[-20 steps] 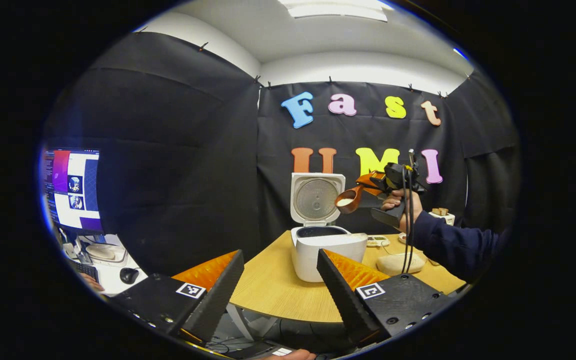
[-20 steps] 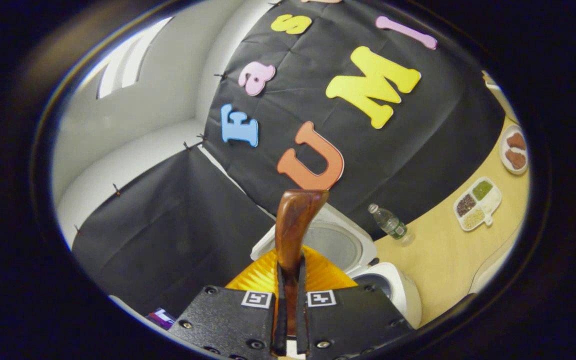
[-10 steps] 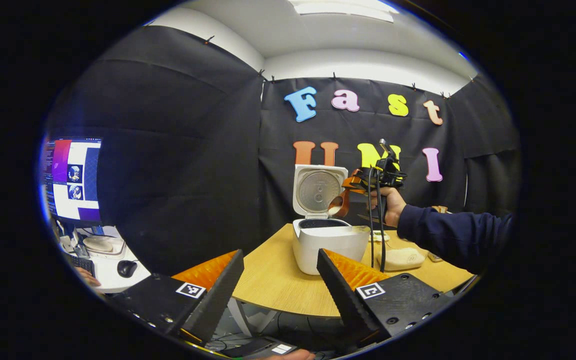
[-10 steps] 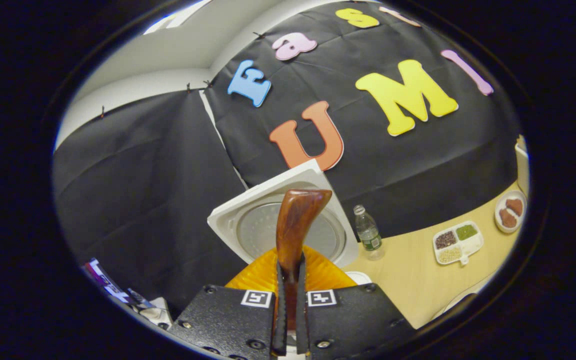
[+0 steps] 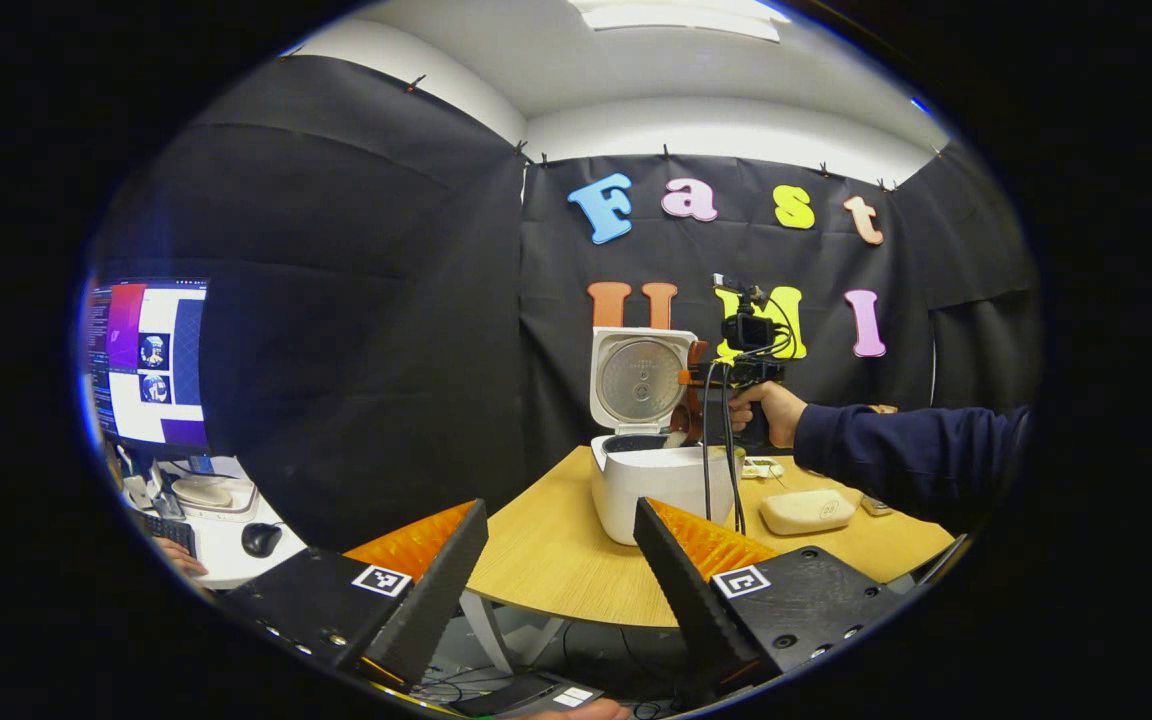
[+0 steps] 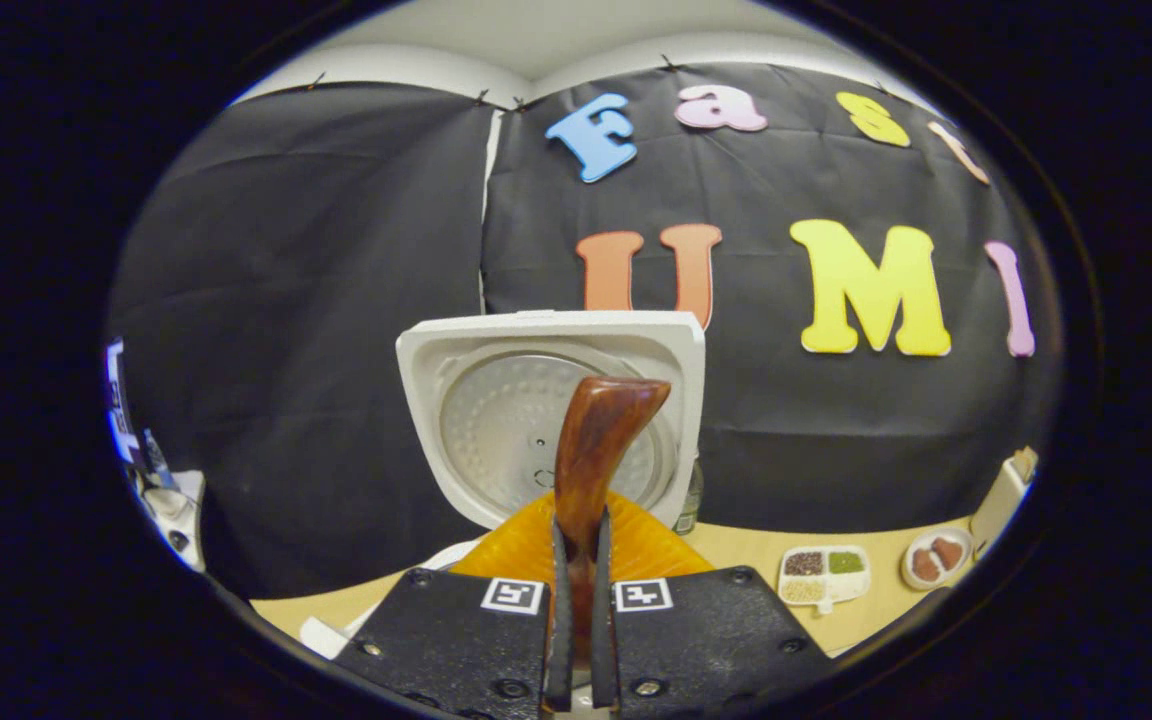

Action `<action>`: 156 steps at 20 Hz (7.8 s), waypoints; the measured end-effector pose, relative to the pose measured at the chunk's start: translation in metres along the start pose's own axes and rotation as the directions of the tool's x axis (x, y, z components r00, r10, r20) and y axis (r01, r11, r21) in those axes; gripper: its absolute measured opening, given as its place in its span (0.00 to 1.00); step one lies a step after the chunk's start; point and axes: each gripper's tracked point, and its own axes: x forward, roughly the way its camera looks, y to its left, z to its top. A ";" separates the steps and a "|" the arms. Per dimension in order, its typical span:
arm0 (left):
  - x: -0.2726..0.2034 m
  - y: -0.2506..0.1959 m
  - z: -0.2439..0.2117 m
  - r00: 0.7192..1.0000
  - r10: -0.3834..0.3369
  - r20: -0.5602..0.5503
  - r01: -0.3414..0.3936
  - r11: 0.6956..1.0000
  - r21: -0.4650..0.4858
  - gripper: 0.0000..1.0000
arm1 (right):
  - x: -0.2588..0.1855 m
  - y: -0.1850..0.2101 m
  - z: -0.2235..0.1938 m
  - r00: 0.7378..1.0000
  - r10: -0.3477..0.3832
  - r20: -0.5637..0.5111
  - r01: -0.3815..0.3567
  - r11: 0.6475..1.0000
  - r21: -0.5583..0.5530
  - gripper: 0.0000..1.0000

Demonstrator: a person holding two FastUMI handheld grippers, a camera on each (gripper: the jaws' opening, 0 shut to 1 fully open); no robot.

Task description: Close the left gripper, press the button to open the rice cooker; take a wooden spoon from the chopstick holder with the right hand, scoop a spoonful of rice and pour it into the rice cooker, then put the wooden spoon back into the chopstick holder.

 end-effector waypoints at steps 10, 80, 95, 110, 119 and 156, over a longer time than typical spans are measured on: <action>0.001 -0.013 -0.001 1.000 -0.009 -0.005 0.009 1.000 0.008 0.94 | -0.004 -0.001 -0.001 0.998 0.001 0.057 0.017 0.953 -0.304 0.13; 0.318 -0.169 0.171 0.998 -0.033 0.061 0.034 0.999 -0.027 0.94 | -0.396 -0.372 -0.130 0.886 -0.461 0.049 0.445 0.877 0.183 1.00; 0.514 -0.159 0.181 0.997 0.008 0.079 -0.008 1.000 -0.002 0.94 | -0.341 -0.290 -0.130 0.951 -0.285 0.118 0.270 0.954 0.134 1.00; 0.562 -0.151 0.146 0.992 0.079 -0.099 -0.074 0.996 0.049 0.98 | -0.362 -0.271 -0.105 0.936 -0.318 0.148 0.307 0.947 0.092 1.00; 0.474 -0.168 0.102 0.979 0.004 -0.204 0.003 0.999 0.034 0.97 | -0.418 -0.228 -0.095 0.943 -0.315 0.108 0.304 0.947 0.104 1.00; 0.339 -0.163 -0.061 0.903 -0.031 -0.429 0.059 0.997 0.052 0.99 | -0.505 -0.161 -0.155 0.953 -0.302 -0.006 0.300 0.945 0.133 1.00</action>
